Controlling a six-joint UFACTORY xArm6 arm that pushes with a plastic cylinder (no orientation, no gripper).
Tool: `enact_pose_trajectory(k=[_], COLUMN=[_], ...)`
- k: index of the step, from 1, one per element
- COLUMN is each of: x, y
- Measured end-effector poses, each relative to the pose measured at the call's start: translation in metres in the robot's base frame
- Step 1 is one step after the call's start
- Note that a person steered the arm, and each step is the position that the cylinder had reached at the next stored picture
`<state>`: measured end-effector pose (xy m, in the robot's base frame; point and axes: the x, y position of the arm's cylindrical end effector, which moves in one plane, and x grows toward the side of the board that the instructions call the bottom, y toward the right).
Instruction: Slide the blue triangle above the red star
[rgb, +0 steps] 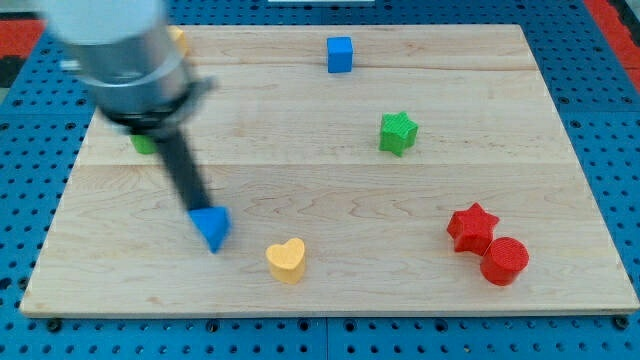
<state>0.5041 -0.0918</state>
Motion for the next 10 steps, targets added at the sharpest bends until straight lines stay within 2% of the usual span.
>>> enact_pose_trajectory(k=[1, 2, 3, 4, 5, 7, 8, 9, 10], x=[0.004, 0.024, 0.054, 0.030, -0.005, -0.014, -0.023, -0.083, -0.156], y=[-0.037, -0.105, -0.067, 0.025, 0.044, 0.186, 0.189, 0.250, 0.273])
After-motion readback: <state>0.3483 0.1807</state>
